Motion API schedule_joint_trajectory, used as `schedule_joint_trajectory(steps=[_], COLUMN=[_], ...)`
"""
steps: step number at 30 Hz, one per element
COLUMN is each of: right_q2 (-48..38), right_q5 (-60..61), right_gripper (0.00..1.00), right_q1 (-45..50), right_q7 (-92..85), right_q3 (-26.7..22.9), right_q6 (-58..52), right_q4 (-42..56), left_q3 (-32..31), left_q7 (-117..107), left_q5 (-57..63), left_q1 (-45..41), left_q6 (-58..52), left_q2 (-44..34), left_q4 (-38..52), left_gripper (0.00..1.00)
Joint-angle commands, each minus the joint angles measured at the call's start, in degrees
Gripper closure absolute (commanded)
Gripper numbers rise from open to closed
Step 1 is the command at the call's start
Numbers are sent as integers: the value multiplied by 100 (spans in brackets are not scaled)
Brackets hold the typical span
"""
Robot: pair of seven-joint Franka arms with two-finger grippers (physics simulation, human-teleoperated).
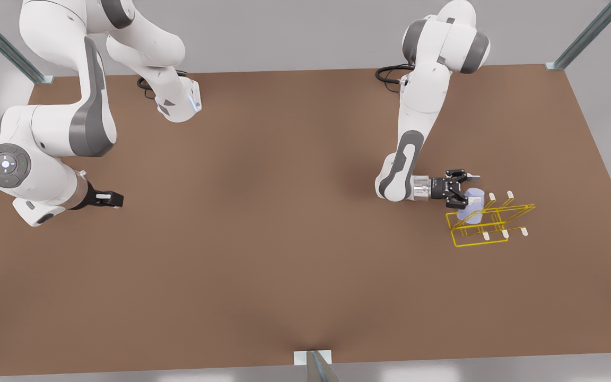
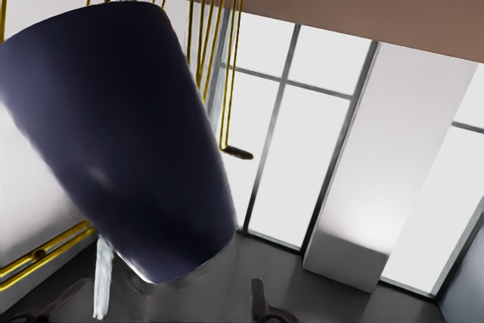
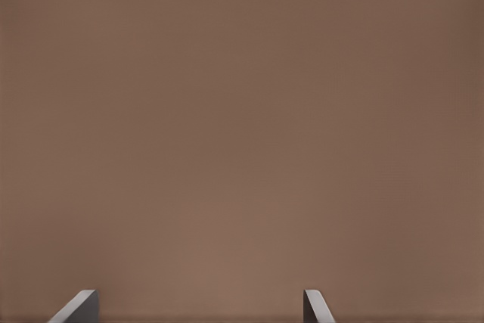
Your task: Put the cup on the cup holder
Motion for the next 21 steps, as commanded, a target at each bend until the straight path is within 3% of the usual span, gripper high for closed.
schedule_joint_trajectory(steps=[1, 8, 10, 11, 12, 13, 14, 15, 17, 19, 21], right_q2=[-7, -7, -15, -16, -16, -16, -16, -16, -16, -7, 116], right_q5=[4, 13, 83, 83, 75, 66, 48, 101, 110, 83, 83], right_gripper=[0, 0, 0, 0, 0, 0, 0, 0, 0, 0, 0], right_q1=[0, -8, -43, -70, -70, -70, -70, -114, -193, -123, -96], right_q7=[-4, -4, 66, 84, 84, 75, 66, 57, 31, 49, 66], right_q3=[1, 1, 10, 10, 10, 10, 10, 10, 10, 19, 37], right_q6=[-3, -3, -3, -3, -3, -3, -3, 15, 24, 24, 33], right_q4=[3, 3, 3, 3, 3, 3, 3, -6, 64, 73, 73], left_q3=[2, -7, -7, -86, -174, -174, 54, 125, 134, 283, 151], left_q7=[-134, 349, 840, 999, 1403, 1596, 1282, -61, -1408, -962, -776], left_q5=[-1, -10, -1, -114, -1753, -2974, -5798, -7585, -8201, -8149, -8088], left_q1=[-3, -99, -239, -292, -310, -310, 32, 753, 1333, 1491, 1790], left_q6=[-28, -265, -336, -170, 445, 473, 464, 552, 886, 719, 877], left_q2=[-5, -215, -856, -1733, -2639, -2764, -2440, -2316, -2307, -2780, -3668], left_q4=[9, 193, 342, 351, 1165, 2139, 4059, 4631, 5115, 5291, 4378], left_gripper=[0, 0, 0, 0, 0, 0, 0, 0, 0, 0, 0])
